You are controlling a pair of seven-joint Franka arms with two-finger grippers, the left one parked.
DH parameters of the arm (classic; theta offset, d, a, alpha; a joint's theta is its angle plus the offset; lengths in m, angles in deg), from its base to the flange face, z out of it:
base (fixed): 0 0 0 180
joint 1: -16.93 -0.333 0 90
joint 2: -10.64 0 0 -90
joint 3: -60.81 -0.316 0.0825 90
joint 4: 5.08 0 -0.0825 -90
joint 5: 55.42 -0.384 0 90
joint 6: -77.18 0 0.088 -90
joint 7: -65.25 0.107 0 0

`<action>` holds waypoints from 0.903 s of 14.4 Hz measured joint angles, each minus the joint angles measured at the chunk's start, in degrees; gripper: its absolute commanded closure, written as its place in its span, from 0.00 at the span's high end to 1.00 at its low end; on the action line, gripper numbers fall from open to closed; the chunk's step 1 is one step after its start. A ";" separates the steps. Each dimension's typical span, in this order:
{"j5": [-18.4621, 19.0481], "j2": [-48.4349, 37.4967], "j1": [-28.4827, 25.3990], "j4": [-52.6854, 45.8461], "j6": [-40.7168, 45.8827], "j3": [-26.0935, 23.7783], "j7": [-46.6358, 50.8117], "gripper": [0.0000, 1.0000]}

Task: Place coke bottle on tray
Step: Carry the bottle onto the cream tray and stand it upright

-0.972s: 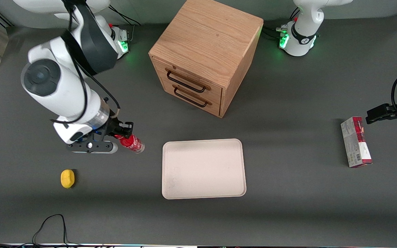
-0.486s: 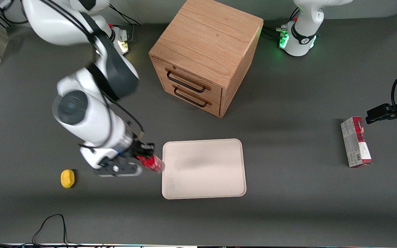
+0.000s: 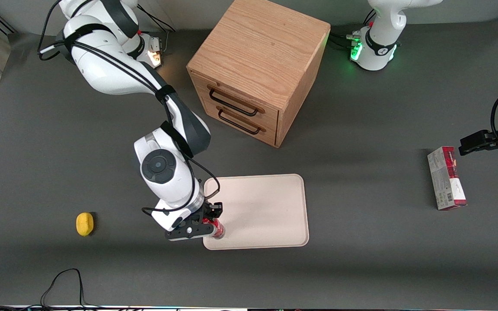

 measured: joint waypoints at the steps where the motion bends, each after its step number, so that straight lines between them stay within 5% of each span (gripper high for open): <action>1: 0.91 0.20 -0.12 0.00 0.00 0.00 0.00 0.43; 3: 1.20 0.55 -0.17 0.19 0.06 0.00 0.00 0.73; 4: 1.24 0.73 -0.19 0.36 -0.11 0.00 0.00 1.00; 10: 1.09 -0.25 0.00 1.30 -1.34 0.00 0.03 1.00; 13: -4.32 -7.62 1.52 3.82 5.62 0.10 -0.13 1.00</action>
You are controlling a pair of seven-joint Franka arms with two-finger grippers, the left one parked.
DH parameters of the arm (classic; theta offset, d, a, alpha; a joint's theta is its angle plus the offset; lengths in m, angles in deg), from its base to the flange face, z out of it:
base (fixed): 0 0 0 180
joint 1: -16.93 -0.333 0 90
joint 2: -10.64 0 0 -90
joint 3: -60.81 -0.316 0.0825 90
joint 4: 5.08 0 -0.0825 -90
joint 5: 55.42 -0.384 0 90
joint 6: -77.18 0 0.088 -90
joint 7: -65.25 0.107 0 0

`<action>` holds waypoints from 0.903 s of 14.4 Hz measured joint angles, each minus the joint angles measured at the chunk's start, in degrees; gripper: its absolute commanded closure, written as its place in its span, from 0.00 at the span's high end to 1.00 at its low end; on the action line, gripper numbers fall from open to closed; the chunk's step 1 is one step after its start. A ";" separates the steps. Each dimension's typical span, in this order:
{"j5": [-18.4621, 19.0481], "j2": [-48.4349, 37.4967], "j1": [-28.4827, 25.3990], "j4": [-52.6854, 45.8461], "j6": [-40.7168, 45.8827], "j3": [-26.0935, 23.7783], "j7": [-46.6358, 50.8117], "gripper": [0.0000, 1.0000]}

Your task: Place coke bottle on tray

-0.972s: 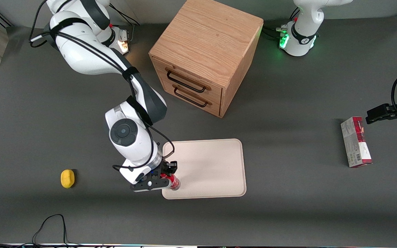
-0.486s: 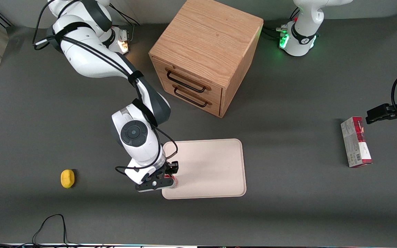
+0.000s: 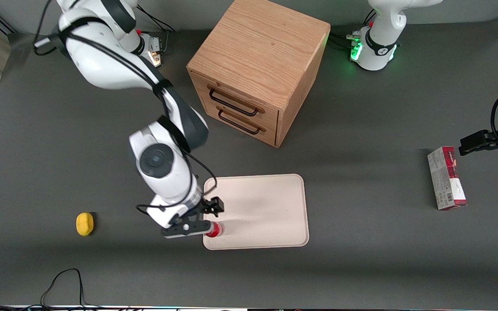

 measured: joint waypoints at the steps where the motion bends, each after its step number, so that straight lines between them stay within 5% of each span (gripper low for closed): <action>1: -1.90 -4.17 1.17 3.21 1.75 0.05 -0.42 1.00; 6: -10.86 -30.80 4.08 30.69 4.92 8.31 -5.00 1.00; 10: -11.84 -50.87 4.56 52.11 6.61 17.02 -11.86 1.00; 13: -11.37 -57.71 4.54 56.52 10.72 19.25 -13.92 1.00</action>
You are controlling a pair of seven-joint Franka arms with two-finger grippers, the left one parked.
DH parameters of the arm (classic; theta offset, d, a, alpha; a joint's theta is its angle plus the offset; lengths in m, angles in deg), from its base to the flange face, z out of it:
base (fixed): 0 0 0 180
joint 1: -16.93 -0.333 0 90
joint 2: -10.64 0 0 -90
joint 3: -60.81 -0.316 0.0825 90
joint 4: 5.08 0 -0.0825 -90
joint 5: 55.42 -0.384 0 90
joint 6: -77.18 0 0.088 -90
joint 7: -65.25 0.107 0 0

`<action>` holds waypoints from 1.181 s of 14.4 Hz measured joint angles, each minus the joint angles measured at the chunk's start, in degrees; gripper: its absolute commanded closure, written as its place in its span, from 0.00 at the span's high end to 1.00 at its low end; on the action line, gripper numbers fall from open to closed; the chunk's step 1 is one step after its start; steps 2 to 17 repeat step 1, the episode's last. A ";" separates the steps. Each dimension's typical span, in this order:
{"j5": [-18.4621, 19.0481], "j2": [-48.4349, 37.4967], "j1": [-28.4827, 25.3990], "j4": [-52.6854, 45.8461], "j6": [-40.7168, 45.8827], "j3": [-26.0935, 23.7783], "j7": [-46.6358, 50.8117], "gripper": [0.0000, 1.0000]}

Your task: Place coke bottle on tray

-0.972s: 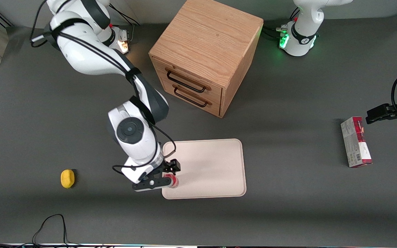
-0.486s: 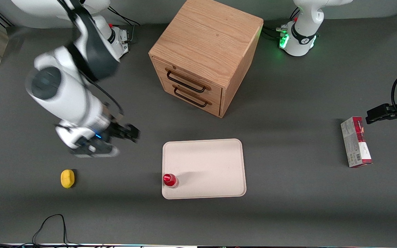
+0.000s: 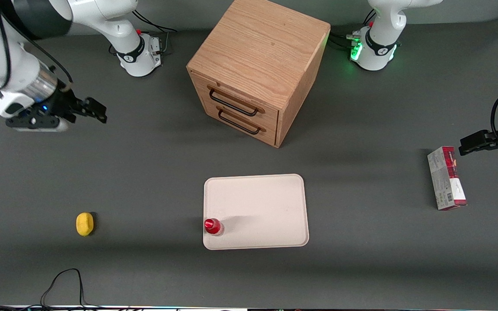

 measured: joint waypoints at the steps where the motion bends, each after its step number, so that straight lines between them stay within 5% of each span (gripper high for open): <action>1: 0.06 -0.65 0.00 -0.18 0.86 0.24 -0.15 1.00; 17: 0.06 -0.65 0.00 -0.18 0.86 0.24 -0.15 1.00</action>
